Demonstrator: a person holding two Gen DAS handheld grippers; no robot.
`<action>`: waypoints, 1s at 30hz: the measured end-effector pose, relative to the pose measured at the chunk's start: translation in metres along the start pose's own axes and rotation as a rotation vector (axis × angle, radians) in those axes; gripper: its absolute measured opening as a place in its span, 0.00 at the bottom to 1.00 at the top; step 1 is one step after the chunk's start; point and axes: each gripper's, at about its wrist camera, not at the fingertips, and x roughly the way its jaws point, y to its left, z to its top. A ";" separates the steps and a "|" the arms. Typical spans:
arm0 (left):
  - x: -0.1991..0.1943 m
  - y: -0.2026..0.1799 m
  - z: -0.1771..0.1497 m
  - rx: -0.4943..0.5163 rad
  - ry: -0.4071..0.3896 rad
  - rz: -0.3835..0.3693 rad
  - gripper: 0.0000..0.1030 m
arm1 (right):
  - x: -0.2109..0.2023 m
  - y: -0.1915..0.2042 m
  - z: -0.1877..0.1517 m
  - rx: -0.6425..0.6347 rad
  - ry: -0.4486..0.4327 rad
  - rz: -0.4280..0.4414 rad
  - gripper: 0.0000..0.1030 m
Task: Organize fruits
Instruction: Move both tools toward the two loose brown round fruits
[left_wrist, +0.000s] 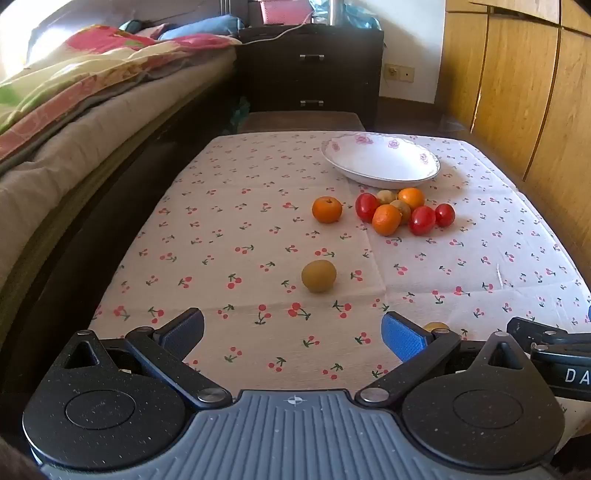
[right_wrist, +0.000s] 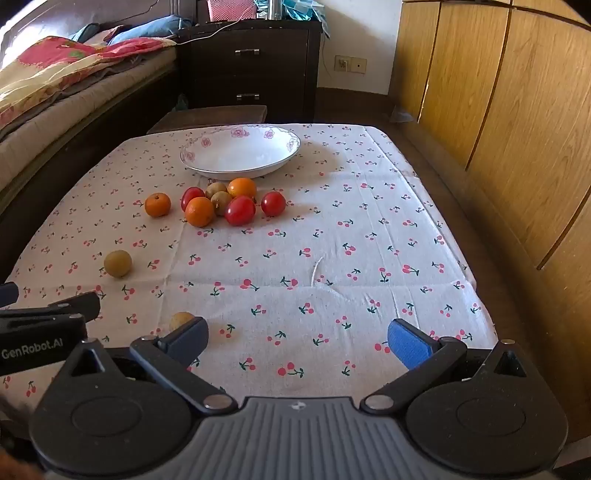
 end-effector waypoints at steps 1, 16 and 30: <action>0.000 0.000 0.000 -0.001 0.002 -0.001 1.00 | 0.000 0.000 0.000 0.003 -0.005 0.002 1.00; 0.006 0.005 -0.008 0.002 0.017 -0.002 1.00 | 0.006 0.003 -0.002 0.001 0.006 -0.014 1.00; 0.005 0.001 -0.006 0.023 0.043 -0.006 1.00 | 0.013 0.005 0.000 -0.006 0.037 -0.018 1.00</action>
